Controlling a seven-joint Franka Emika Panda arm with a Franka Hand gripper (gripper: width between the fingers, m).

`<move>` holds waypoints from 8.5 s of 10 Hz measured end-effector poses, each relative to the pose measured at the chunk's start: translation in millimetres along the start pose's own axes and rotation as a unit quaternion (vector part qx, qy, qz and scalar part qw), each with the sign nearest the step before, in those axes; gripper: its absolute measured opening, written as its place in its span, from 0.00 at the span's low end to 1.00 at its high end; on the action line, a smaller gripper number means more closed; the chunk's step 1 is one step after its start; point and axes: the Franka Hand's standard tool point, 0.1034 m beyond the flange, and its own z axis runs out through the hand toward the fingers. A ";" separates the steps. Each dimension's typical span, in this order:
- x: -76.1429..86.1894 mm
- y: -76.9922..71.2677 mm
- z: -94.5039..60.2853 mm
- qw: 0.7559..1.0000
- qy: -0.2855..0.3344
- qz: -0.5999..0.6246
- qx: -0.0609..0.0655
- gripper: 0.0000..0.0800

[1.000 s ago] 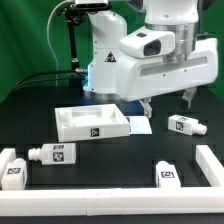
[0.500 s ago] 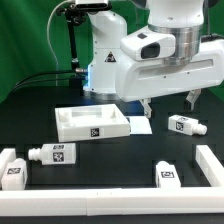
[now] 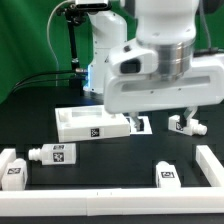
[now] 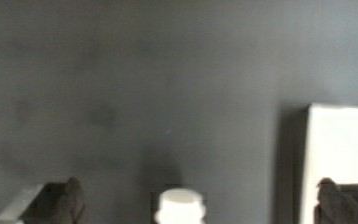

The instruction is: Assemble one leg

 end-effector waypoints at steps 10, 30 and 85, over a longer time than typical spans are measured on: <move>68.1 13.5 4.4 1.000 0.009 -0.021 0.016 0.81; -18.5 -15.1 22.1 0.998 0.049 0.044 0.005 0.35; -213.3 220.4 96.7 0.994 0.073 -0.064 -0.051 0.81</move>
Offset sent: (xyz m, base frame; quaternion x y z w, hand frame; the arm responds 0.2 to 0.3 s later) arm 0.0000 0.0000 0.0000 0.0000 0.0000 0.0000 1.0000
